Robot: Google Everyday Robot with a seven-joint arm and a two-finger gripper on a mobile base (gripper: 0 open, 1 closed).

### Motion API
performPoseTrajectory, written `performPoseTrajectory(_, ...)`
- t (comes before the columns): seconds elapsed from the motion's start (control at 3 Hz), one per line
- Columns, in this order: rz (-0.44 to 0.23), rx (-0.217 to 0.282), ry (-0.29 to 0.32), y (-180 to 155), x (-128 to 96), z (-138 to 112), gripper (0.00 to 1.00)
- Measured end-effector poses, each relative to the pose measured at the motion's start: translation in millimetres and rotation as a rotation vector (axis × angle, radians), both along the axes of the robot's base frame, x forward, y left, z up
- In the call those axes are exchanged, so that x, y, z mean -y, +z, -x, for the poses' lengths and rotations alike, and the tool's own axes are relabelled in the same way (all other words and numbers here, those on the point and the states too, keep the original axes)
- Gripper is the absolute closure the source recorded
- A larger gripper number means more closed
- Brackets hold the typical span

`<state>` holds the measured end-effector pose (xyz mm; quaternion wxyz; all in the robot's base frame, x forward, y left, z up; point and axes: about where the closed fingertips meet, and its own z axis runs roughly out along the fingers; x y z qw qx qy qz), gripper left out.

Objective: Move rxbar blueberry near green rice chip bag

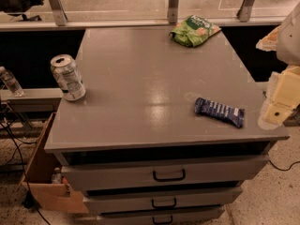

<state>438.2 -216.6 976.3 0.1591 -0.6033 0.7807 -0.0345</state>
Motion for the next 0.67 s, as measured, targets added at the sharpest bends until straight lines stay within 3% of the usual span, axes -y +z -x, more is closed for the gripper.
performPoseTrajectory(0.67, -0.035, 0.001, -0.003, -10.0, -1.6, -7.5, 0.0)
